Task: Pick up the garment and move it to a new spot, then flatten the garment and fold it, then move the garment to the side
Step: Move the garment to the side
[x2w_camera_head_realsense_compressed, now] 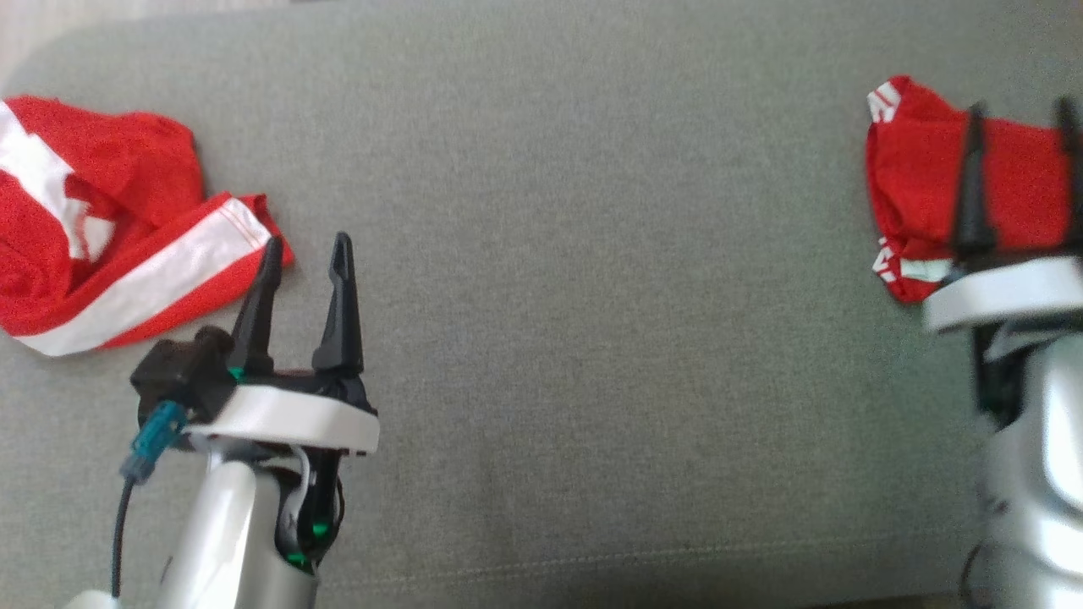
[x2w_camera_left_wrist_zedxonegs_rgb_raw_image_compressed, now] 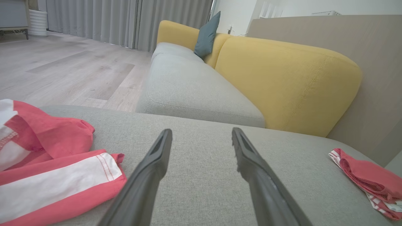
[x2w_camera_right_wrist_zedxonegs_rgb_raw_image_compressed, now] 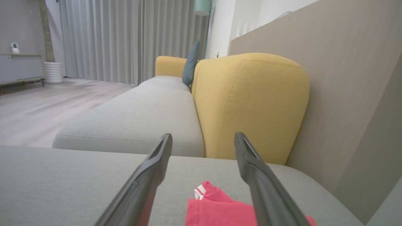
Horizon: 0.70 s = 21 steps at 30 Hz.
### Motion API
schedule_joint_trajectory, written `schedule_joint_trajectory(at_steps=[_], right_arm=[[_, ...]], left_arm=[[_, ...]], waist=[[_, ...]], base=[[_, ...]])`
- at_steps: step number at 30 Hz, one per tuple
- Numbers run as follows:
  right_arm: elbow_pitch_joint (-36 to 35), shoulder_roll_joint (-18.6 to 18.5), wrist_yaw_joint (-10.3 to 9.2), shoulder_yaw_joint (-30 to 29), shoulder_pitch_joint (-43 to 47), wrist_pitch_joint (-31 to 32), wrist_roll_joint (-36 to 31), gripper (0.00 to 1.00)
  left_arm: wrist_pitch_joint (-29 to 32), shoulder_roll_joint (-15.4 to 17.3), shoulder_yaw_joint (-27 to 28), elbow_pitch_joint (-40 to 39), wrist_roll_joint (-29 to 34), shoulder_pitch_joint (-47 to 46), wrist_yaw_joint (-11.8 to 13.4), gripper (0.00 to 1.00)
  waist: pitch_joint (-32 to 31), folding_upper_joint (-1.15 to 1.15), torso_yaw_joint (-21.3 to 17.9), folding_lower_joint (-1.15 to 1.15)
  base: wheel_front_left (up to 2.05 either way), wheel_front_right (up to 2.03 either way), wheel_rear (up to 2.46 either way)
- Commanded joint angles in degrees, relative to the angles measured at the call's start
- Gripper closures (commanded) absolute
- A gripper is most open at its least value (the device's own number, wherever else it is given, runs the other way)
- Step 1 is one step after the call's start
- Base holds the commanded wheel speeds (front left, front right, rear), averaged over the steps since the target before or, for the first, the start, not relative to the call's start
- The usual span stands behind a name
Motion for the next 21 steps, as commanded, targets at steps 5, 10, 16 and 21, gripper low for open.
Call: schedule_joint_trajectory(at_steps=[5, 10, 16, 21], right_arm=[[-3.3, 3.5, 0.37, 4.3, 4.2, -1.6, 0.9, 0.0], [-2.5, 4.7, 0.37, 6.5, 8.3, -2.7, 2.0, 0.0], [-2.5, 4.8, 0.37, 8.8, 13.2, -3.6, 6.1, 0.0], [-2.9, 4.8, 0.37, 10.3, 15.7, -3.8, 8.2, 0.0]], left_arm=[[-0.3, 0.8, 1.0, -2.2, -0.6, 1.1, 0.7, 0.0], [-0.3, 0.8, 0.4, -2.5, -0.4, 3.3, 1.0, 0.0], [-0.3, 0.8, -0.6, -2.7, -0.3, 6.1, 1.6, 0.0], [-0.3, 0.8, -1.3, -3.0, -0.3, 7.4, 2.4, 0.0]], waist=[[-4.1, 0.0, 0.3, 0.0], [-6.5, 0.0, 0.2, 0.0], [-8.2, 0.0, 0.4, 0.0], [-8.7, 0.0, 0.5, 0.0]], base=[[0.0, 0.0, 0.0], [0.0, 0.0, 0.0], [0.0, 0.0, 0.0], [0.0, 0.0, 0.0]])
